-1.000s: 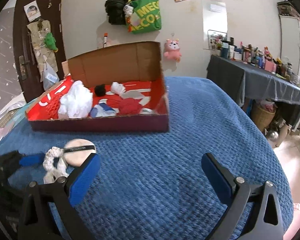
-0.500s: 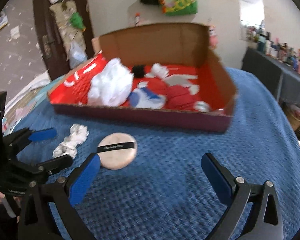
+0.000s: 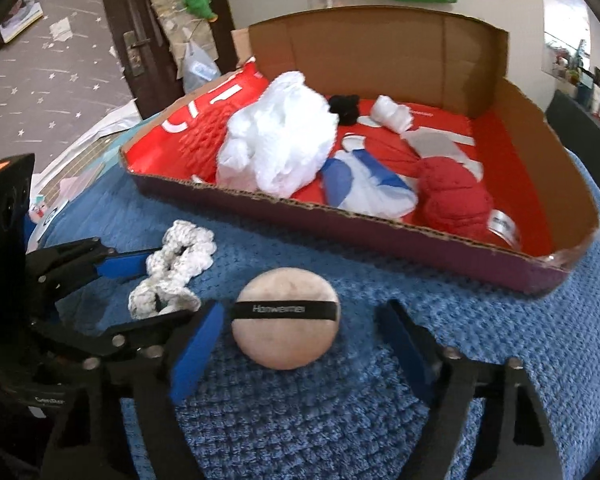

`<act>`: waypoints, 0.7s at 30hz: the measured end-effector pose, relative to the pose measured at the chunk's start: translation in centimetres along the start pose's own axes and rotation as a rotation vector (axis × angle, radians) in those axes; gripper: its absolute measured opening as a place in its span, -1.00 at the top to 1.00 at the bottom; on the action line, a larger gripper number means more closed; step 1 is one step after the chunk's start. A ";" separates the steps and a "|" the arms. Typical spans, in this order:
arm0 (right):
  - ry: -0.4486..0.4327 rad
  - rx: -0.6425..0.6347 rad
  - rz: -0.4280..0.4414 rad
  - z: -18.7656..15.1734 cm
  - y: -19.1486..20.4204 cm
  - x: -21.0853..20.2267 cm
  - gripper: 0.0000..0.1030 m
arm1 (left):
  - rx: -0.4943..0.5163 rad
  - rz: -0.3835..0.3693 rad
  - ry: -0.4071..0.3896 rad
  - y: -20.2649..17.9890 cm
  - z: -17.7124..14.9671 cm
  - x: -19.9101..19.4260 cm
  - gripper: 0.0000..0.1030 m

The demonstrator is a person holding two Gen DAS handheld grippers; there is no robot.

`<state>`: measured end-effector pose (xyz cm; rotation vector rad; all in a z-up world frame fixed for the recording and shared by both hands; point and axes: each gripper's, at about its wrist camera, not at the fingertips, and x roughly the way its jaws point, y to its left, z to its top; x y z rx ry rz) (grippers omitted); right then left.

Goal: Organize soft objects
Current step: 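Grasp white rope scrunchie with left tool while right tool grasps beige powder puff, then carry scrunchie into box with left tool while right tool carries powder puff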

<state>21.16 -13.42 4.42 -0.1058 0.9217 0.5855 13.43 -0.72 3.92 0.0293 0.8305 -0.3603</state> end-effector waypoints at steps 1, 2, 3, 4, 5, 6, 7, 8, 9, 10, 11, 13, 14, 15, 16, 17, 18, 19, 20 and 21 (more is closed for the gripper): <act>0.004 -0.009 0.007 0.0 0.1 0.1 -0.28 | 0.003 -0.003 0.000 -0.1 0.0 0.0 0.52; 0.007 -0.020 0.019 -0.1 0.3 0.2 -0.08 | 0.001 -0.006 -0.005 -0.1 0.0 0.0 0.52; 0.005 -0.023 0.029 -0.2 0.4 0.1 -0.06 | -0.001 -0.016 -0.013 -0.1 0.0 -0.2 0.54; -0.007 -0.018 0.037 -0.3 0.3 -0.2 -0.04 | -0.001 -0.019 -0.020 -0.1 0.0 -0.3 0.55; -0.013 -0.015 0.044 -0.2 0.3 -0.4 -0.01 | 0.002 -0.015 -0.026 -0.1 0.0 -0.5 0.55; -0.031 -0.011 0.053 -0.3 0.2 -0.8 -0.01 | 0.006 -0.015 -0.035 -0.2 0.0 -0.8 0.55; -0.048 -0.006 0.052 -0.3 0.1 -1.2 -0.01 | 0.007 -0.017 -0.045 -0.1 -0.1 -1.2 0.55; -0.056 -0.004 0.048 -0.3 0.1 -1.5 -0.01 | 0.009 -0.017 -0.055 -0.1 -0.1 -1.6 0.55; -0.072 -0.004 0.041 -0.4 0.1 -2.1 -0.01 | 0.012 -0.017 -0.061 -0.1 -0.1 -1.8 0.55; -0.082 -0.004 0.039 -0.4 0.1 -2.5 -0.01 | 0.016 -0.017 -0.074 -0.2 -0.1 -2.3 0.55; -0.091 -0.003 0.037 -0.5 0.1 -2.9 -0.01 | 0.019 -0.018 -0.081 -0.2 0.0 -2.5 0.55; -0.104 -0.001 0.031 -0.7 0.2 -3.6 -0.01 | 0.022 -0.023 -0.096 -0.4 0.0 -3.1 0.55; -0.114 0.000 0.027 -0.8 0.2 -4.1 -0.01 | 0.024 -0.026 -0.101 -0.5 0.1 -3.3 0.55; -0.116 0.002 0.029 -0.8 0.1 -4.3 -0.01 | 0.025 -0.027 -0.104 -0.5 0.1 -3.5 0.55; -0.118 0.007 0.031 -0.9 0.1 -4.5 -0.01 | 0.025 -0.028 -0.108 -0.5 0.1 -3.6 0.55; -0.120 0.009 0.029 -0.9 0.0 -4.6 -0.01 | 0.026 -0.029 -0.109 -0.6 0.1 -3.7 0.55; -0.120 0.012 0.026 -1.0 0.0 -4.7 -0.02 | 0.028 -0.032 -0.110 -0.6 0.0 -3.8 0.55; -0.118 0.015 0.027 -1.0 -0.1 -4.6 -0.02 | 0.029 -0.033 -0.114 -0.6 0.0 -3.9 0.55; -0.118 0.022 0.029 -1.1 -0.1 -4.6 -0.02 | 0.029 -0.034 -0.116 -0.6 0.1 -3.9 0.55; -0.117 0.025 0.030 -1.2 -0.2 -4.7 -0.02 | 0.028 -0.036 -0.121 -0.7 0.2 -4.1 0.55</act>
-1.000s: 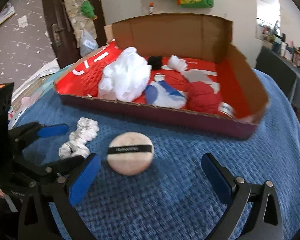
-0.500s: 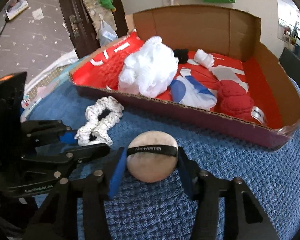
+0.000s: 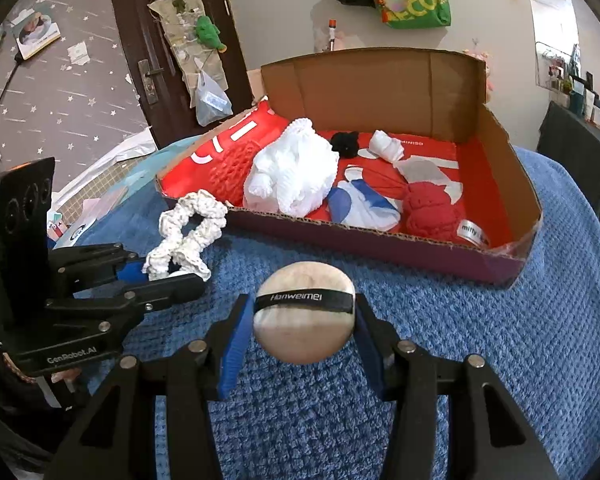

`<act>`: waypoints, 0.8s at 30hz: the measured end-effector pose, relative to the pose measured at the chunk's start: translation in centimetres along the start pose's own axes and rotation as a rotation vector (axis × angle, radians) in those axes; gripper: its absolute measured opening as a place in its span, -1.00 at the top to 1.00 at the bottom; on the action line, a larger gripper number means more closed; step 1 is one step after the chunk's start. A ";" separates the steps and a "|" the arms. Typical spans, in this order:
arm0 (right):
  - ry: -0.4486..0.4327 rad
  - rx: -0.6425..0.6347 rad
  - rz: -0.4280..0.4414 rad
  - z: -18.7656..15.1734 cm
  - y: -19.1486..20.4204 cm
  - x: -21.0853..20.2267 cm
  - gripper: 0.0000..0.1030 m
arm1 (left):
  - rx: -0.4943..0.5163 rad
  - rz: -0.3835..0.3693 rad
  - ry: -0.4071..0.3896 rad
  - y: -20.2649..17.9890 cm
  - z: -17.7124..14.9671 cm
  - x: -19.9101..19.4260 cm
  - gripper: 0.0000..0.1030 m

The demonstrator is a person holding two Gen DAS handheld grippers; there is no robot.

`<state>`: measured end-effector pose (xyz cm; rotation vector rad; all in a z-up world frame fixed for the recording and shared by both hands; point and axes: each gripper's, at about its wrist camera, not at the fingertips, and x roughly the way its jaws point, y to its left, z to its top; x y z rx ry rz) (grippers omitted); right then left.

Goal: Organize soft objects
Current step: 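Carry scrunchie into box with left tool while right tool carries powder puff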

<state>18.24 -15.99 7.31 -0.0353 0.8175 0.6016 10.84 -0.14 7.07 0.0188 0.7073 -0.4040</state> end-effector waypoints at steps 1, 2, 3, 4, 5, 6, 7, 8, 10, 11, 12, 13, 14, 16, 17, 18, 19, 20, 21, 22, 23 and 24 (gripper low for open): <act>-0.001 0.000 -0.001 0.0 0.0 -0.1 -0.02 | -0.002 -0.004 -0.008 0.0 0.2 -0.2 0.55; -0.006 -0.001 -0.002 0.0 0.1 -0.2 -0.02 | -0.003 -0.009 -0.015 0.1 0.3 -0.5 0.55; -0.011 -0.001 -0.001 0.1 0.1 -0.3 -0.02 | -0.004 -0.017 -0.025 0.2 0.8 -0.9 0.55; -0.018 -0.003 0.002 0.2 0.1 -0.6 -0.02 | -0.005 -0.022 -0.032 0.4 1.2 -1.2 0.55; -0.029 -0.005 0.001 0.6 0.2 -0.9 -0.02 | -0.004 -0.028 -0.042 0.6 1.7 -1.4 0.55; -0.042 -0.010 -0.001 1.4 0.2 -1.3 -0.02 | -0.006 -0.034 -0.052 0.9 2.4 -1.7 0.55; -0.050 -0.014 -0.002 1.9 0.2 -1.6 -0.02 | -0.007 -0.039 -0.061 1.4 3.6 -1.9 0.55; -0.063 -0.019 -0.004 2.7 0.1 -1.9 -0.02 | -0.006 -0.045 -0.066 1.8 4.2 -2.1 0.55; -0.089 -0.036 -0.016 4.8 -0.2 -2.5 -0.03 | -0.005 -0.058 -0.072 2.8 6.4 -1.9 0.55; -0.100 -0.044 -0.023 5.8 -0.4 -2.6 -0.03 | -0.003 -0.063 -0.065 3.3 7.3 -1.7 0.55; -0.110 -0.048 -0.031 7.1 -0.8 -2.6 -0.04 | 0.000 -0.073 -0.063 3.8 8.3 -1.4 0.55; -0.113 -0.048 -0.041 8.2 -1.3 -2.5 -0.04 | 0.003 -0.086 -0.052 4.6 9.8 -0.8 0.55; -0.112 -0.046 -0.052 9.3 -1.9 -2.2 -0.04 | -0.003 -0.083 -0.042 5.0 10.5 -0.4 0.55; -0.096 -0.042 -0.079 12.0 -3.5 -1.0 -0.04 | -0.001 -0.083 -0.007 6.3 12.5 1.2 0.55; -0.084 -0.044 -0.098 13.1 -4.1 -0.3 -0.04 | -0.001 -0.087 0.008 6.9 13.5 2.1 0.55; -0.070 -0.047 -0.121 14.1 -4.8 0.5 -0.04 | 0.003 -0.079 0.025 7.2 14.3 2.9 0.55; -0.055 -0.046 -0.134 14.8 -5.2 1.1 -0.04 | 0.007 -0.057 0.052 7.8 15.1 4.1 0.55; -0.035 -0.044 -0.148 15.7 -5.8 2.0 -0.04 | 0.007 -0.040 0.071 8.2 15.7 5.1 0.55; -0.010 -0.041 -0.165 16.6 -6.6 3.0 -0.04 | 0.003 -0.033 0.098 9.0 16.5 6.5 0.55; 0.023 -0.038 -0.185 17.5 -7.3 4.3 -0.04 | -0.008 -0.041 0.117 9.5 17.0 7.4 0.55; 0.047 -0.033 -0.205 18.2 -8.0 5.4 -0.04 | -0.021 -0.051 0.143 10.0 17.4 8.5 0.55; 0.071 -0.025 -0.218 18.8 -8.7 6.4 -0.04 | -0.032 -0.050 0.167 10.6 17.8 9.5 0.55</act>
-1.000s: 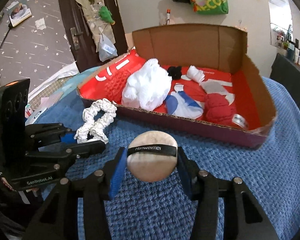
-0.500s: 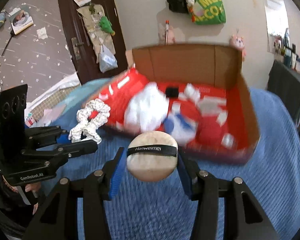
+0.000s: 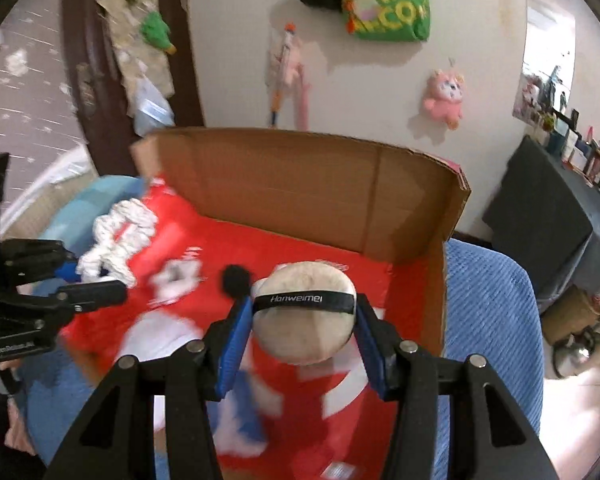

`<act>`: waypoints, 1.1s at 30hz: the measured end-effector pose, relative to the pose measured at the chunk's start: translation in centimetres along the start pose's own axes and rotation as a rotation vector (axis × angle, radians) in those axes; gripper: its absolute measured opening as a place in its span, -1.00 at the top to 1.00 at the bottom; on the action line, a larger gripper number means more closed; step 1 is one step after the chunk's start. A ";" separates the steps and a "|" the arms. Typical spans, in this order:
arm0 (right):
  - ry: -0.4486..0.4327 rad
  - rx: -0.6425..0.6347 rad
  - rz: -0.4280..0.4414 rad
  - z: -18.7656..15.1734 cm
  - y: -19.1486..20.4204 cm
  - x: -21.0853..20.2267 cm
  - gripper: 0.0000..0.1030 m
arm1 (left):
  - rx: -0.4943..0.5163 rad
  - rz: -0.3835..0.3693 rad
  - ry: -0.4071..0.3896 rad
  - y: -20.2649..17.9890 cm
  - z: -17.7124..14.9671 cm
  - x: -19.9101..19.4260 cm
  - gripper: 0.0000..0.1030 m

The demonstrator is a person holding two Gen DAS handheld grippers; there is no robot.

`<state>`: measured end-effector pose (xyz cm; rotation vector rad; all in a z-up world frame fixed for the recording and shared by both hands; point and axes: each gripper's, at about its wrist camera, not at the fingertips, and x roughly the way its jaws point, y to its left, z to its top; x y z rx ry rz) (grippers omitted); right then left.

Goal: Organize soft objects
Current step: 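Carry scrunchie into box with left tool while right tool carries powder puff, then open left tool releasing scrunchie while right tool releases powder puff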

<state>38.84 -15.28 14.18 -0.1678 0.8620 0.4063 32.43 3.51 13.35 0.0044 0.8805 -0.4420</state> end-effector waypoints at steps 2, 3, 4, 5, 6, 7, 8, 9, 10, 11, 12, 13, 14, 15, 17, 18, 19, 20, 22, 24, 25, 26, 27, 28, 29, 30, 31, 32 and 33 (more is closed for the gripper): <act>0.053 0.010 -0.019 1.1 -0.9 2.2 -0.04 | -0.004 0.016 0.039 1.0 1.0 1.9 0.55; 0.071 0.012 -0.030 1.4 -1.0 3.0 -0.04 | -0.003 0.031 0.054 1.4 1.4 2.7 0.55; 0.097 0.006 -0.045 1.8 -1.3 4.1 -0.04 | -0.001 0.052 0.074 1.8 1.7 3.6 0.55; 0.122 -0.002 -0.057 2.0 -1.5 5.2 -0.04 | -0.003 0.060 0.090 2.1 1.9 4.4 0.55; 0.139 -0.005 -0.067 2.2 -1.7 5.9 -0.04 | -0.011 0.056 0.111 2.5 2.1 5.2 0.55; 0.162 -0.005 -0.075 2.3 -1.9 6.8 -0.04 | -0.016 0.056 0.126 2.8 2.3 5.8 0.55; 0.182 -0.006 -0.078 2.4 -2.1 7.5 -0.04 | -0.013 0.063 0.135 2.9 2.4 6.2 0.55; 0.195 -0.006 -0.086 2.5 -2.2 8.0 -0.04 | 0.000 0.077 0.145 3.0 2.5 6.8 0.55; 0.208 -0.007 -0.095 2.6 -2.3 8.6 -0.04 | 0.006 0.083 0.149 3.0 2.5 7.1 0.55; 0.229 -0.014 -0.104 2.7 -2.3 9.3 -0.04 | 0.009 0.088 0.157 3.0 2.6 7.4 0.55; 0.242 -0.017 -0.108 2.8 -2.4 9.7 -0.04 | 0.005 0.088 0.165 3.2 2.7 7.8 0.55; 0.257 -0.017 -0.112 2.8 -2.5 10.2 -0.04 | -0.006 0.080 0.175 3.4 2.7 8.2 0.55; 0.268 -0.018 -0.116 2.8 -2.6 10.5 -0.04 | -0.015 0.072 0.184 3.6 2.7 8.6 0.55; 0.275 -0.022 -0.120 2.8 -2.6 10.8 -0.04 | -0.022 0.067 0.193 3.5 2.7 8.9 0.55; 0.295 -0.026 -0.126 2.7 -2.7 11.3 -0.04 | -0.017 0.080 0.204 3.5 2.7 9.6 0.55; 0.302 -0.025 -0.123 2.7 -2.8 11.5 -0.04 | -0.012 0.083 0.209 3.5 2.7 9.9 0.55; 0.310 -0.023 -0.123 2.6 -2.8 11.6 -0.04 | -0.011 0.084 0.211 3.4 2.7 10.1 0.55; 0.313 -0.024 -0.128 2.6 -2.8 11.7 -0.04 | -0.015 0.087 0.215 3.4 2.8 10.3 0.55; 0.322 -0.030 -0.136 2.4 -2.8 11.9 -0.04 | -0.025 0.087 0.221 3.5 2.6 10.5 0.55; 0.331 -0.031 -0.135 2.3 -2.8 12.1 -0.04 | -0.031 0.083 0.232 3.5 2.4 10.6 0.55; 0.335 -0.036 -0.138 2.3 -2.5 12.0 -0.04 | -0.032 0.087 0.232 3.5 2.4 10.6 0.55; 0.337 -0.042 -0.145 2.2 -2.4 12.0 -0.05 | -0.030 0.091 0.230 3.5 2.3 10.6 0.55; 0.339 -0.044 -0.145 2.1 -2.3 12.0 -0.06 | -0.026 0.092 0.231 3.4 2.6 10.6 0.55; 0.342 -0.045 -0.143 2.0 -2.2 11.9 -0.06 | -0.029 0.093 0.232 3.4 2.6 10.6 0.55; 0.343 -0.046 -0.144 2.3 -2.0 12.1 -0.07 | -0.031 0.094 0.235 3.4 2.6 10.6 0.55; 0.345 -0.044 -0.144 2.2 -2.0 12.1 -0.07 | -0.033 0.096 0.235 3.4 2.8 10.7 0.55; 0.348 -0.043 -0.144 2.3 -1.9 12.3 -0.07 | -0.037 0.100 0.232 3.5 2.8 10.7 0.55; 0.350 -0.045 -0.145 2.2 -1.9 12.2 -0.07 | -0.038 0.103 0.232 3.8 3.0 10.6 0.55; 0.351 -0.046 -0.146 2.1 -2.0 12.2 -0.09 | -0.039 0.104 0.233 3.7 3.1 10.7 0.55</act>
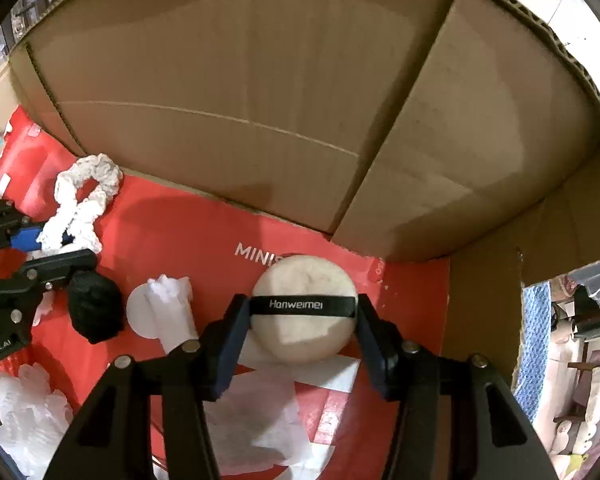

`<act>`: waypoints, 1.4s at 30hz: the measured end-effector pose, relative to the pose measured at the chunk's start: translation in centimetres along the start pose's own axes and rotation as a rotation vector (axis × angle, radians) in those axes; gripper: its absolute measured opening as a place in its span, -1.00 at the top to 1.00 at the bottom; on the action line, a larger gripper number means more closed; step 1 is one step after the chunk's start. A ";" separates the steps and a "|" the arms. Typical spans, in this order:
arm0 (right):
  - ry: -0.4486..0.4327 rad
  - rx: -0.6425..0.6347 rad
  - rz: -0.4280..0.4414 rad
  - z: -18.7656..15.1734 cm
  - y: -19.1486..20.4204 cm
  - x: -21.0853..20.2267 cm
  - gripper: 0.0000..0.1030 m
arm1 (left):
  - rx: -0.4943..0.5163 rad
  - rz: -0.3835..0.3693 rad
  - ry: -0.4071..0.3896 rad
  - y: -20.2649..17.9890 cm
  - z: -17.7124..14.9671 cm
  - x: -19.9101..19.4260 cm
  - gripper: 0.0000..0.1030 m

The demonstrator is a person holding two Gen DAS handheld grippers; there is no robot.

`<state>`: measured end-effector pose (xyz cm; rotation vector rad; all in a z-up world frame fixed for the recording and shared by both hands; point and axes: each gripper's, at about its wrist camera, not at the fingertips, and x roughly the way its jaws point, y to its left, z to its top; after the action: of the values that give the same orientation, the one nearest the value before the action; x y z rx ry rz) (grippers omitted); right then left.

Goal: Organize soft objects
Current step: 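Open left tool releasing scrunchie while right tool releases powder puff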

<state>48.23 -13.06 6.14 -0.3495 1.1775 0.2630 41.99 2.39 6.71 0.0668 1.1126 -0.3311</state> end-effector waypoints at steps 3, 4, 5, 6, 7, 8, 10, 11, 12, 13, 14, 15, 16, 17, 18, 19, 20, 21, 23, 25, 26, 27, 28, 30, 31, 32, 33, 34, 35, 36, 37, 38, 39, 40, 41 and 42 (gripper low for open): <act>0.000 -0.004 -0.003 -0.2 0.1 -0.2 -0.11 | 0.000 0.006 0.004 0.2 0.0 0.1 0.55; 0.002 -0.004 -0.003 -0.3 0.2 -0.2 -0.11 | 0.001 0.009 0.006 0.3 -0.1 0.1 0.55; 0.002 -0.003 -0.002 -0.3 0.1 -0.2 -0.12 | 0.001 0.012 0.007 0.4 -0.2 0.1 0.55; 0.002 -0.003 -0.001 -0.3 0.2 -0.2 -0.12 | 0.002 0.013 0.007 0.6 -0.3 0.3 0.55; 0.002 -0.004 -0.002 -0.2 0.2 -0.2 -0.12 | 0.002 0.013 0.009 0.5 -0.2 0.3 0.55; 0.002 -0.005 -0.003 -0.3 0.2 -0.2 -0.12 | 0.002 0.015 0.011 0.5 -0.2 0.3 0.55; 0.003 -0.007 -0.006 0.5 0.8 0.0 -0.13 | -0.002 0.016 0.012 0.4 -0.5 0.4 0.55; 0.004 -0.008 -0.006 0.8 0.9 0.1 -0.15 | -0.003 0.017 0.012 0.5 -0.5 0.5 0.55; 0.003 -0.011 -0.008 0.6 1.1 0.0 -0.16 | -0.004 0.018 0.012 0.5 -0.5 0.5 0.55; 0.003 -0.012 -0.009 0.5 1.3 0.0 -0.16 | -0.004 0.020 0.012 0.5 -0.6 0.7 0.54; 0.002 -0.015 -0.012 0.5 1.4 0.0 -0.17 | -0.006 0.021 0.013 0.5 -0.5 0.8 0.54; 0.002 -0.017 -0.014 0.7 1.1 0.1 -0.18 | -0.009 0.022 0.013 0.5 -0.5 0.8 0.54; 0.001 -0.019 -0.016 0.9 0.9 0.2 -0.18 | -0.011 0.024 0.014 0.6 -0.5 0.8 0.54; 0.001 -0.021 -0.017 0.8 0.9 0.2 -0.19 | -0.011 0.027 0.015 0.5 -0.4 0.9 0.54; 0.001 -0.021 -0.016 0.9 0.9 0.1 -0.19 | -0.012 0.032 0.016 0.5 -0.4 0.9 0.54; 0.002 -0.021 -0.015 0.9 1.0 0.0 -0.19 | -0.013 0.033 0.016 0.6 -0.4 0.9 0.53; 0.002 -0.022 -0.016 0.8 1.0 0.1 -0.19 | -0.012 0.033 0.017 0.5 -0.4 1.0 0.53; 0.001 -0.023 -0.017 0.7 1.1 0.0 -0.19 | -0.013 0.034 0.017 0.6 -0.3 1.0 0.53; 0.001 -0.025 -0.021 0.5 1.4 0.1 -0.19 | -0.019 0.032 0.020 0.3 -0.2 1.2 0.52; -0.001 -0.029 -0.028 0.4 1.5 0.1 -0.19 | -0.024 0.031 0.022 0.5 -0.1 1.3 0.51; -0.001 -0.032 -0.032 0.4 1.6 0.1 -0.20 | -0.024 0.032 0.022 0.6 -0.1 1.3 0.51; -0.002 -0.034 -0.035 0.4 1.8 0.0 -0.21 | -0.022 0.036 0.022 0.6 0.0 1.3 0.50; -0.004 -0.034 -0.035 0.4 1.9 0.0 -0.21 | -0.021 0.037 0.022 0.6 0.0 1.3 0.49; -0.005 -0.036 -0.035 0.3 2.1 -0.1 -0.23 | -0.022 0.039 0.024 0.7 0.0 1.4 0.46; -0.005 -0.037 -0.038 0.3 2.3 -0.2 -0.23 | -0.023 0.038 0.024 0.7 0.0 1.3 0.41; -0.006 -0.039 -0.041 0.3 2.5 -0.3 -0.23 | -0.025 0.038 0.023 0.7 0.0 1.3 0.37; -0.007 -0.042 -0.046 0.3 2.7 -0.3 -0.24 | -0.027 0.038 0.022 0.7 0.0 1.3 0.13; -0.007 -0.043 -0.046 0.6 2.8 -0.4 -0.24 | -0.030 0.041 0.016 0.7 -0.1 1.3 -0.08; -0.008 -0.043 -0.046 0.7 2.8 -0.5 -0.25 | -0.029 0.046 0.005 0.7 -0.1 1.2 -0.08; -0.010 -0.042 -0.045 0.7 3.0 -0.5 -0.25 | -0.024 0.053 -0.006 0.4 -0.1 1.0 -0.08; -0.011 -0.041 -0.042 0.7 3.2 -0.5 -0.25 | -0.022 0.054 -0.010 0.4 0.0 0.9 -0.08; -0.011 -0.041 -0.041 0.7 3.1 -0.5 -0.25 | -0.026 0.051 -0.009 0.5 0.0 0.8 -0.08; -0.011 -0.042 -0.042 0.7 3.3 -0.5 -0.26 | -0.033 0.046 -0.009 0.6 0.0 0.8 -0.08; -0.012 -0.043 -0.044 0.8 3.4 -0.6 -0.26 | -0.034 0.044 -0.008 0.6 0.0 0.7 -0.08; -0.013 -0.044 -0.044 0.6 3.0 -0.9 -0.26 | -0.032 0.044 -0.011 0.6 -0.1 0.6 -0.08; -0.014 -0.045 -0.047 0.6 3.1 -1.1 -0.26 | -0.027 0.043 -0.008 0.6 -0.1 0.6 -0.08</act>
<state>47.21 -9.97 6.95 -0.4139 1.1495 0.2508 42.27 2.81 6.11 0.0653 1.1055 -0.2778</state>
